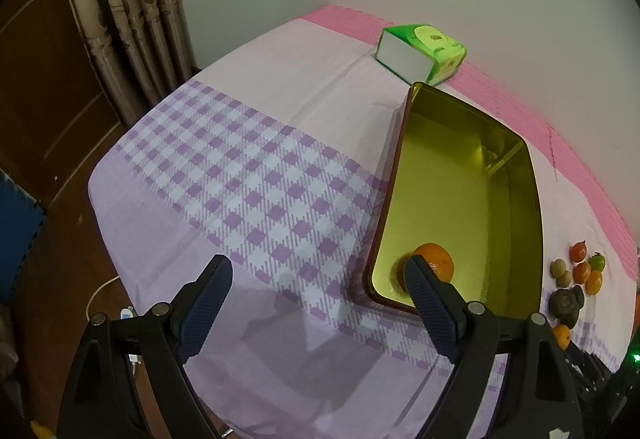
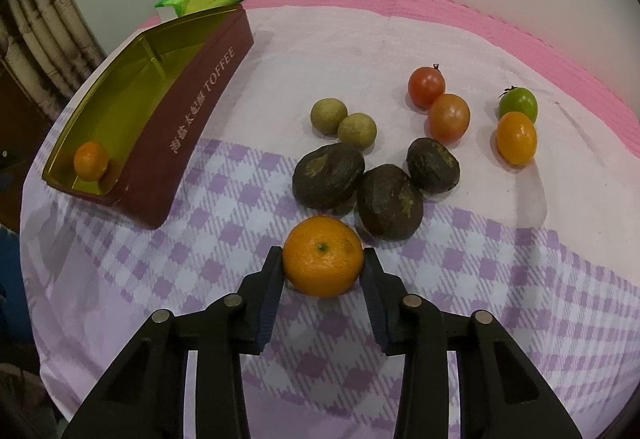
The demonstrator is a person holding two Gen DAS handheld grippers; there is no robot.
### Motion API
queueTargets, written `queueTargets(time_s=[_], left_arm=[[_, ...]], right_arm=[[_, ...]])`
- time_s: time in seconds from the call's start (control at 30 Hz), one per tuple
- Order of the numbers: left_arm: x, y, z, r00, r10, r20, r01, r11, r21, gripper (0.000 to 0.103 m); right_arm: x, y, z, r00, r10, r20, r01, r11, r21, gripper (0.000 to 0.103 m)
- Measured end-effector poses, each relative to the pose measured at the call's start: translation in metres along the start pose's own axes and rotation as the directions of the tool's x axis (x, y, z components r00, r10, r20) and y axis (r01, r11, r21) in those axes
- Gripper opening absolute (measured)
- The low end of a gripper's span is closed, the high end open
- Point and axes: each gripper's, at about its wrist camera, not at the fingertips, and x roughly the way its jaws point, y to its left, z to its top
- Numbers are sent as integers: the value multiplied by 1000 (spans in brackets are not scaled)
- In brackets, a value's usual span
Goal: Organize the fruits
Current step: 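Carry the mandarin into the tin tray and open the right gripper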
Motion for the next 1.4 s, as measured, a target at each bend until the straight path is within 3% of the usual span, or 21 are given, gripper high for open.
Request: queueTargets(time_s=[0.3,0.67,1.03,1.4], left_arm=[[2,8,1,1000,19,-10,-20,999,-43,89],[7,19,3,999,34,-20,-36,994,-99,92],[9,25,5,999,38,-16,-39,992,-124,92],[10,29,7,999,31,-15,-33,989,-143,92]], right_arm=[[-21,11,9,999,14,38,-13,999,-38,39],[-40,80,75,984,134,119,-111,978,-179,39],[3,151,92,988,152,25,-137,942,-306,39],[32,163,90,994,110,-27,-113,932,-344,39]])
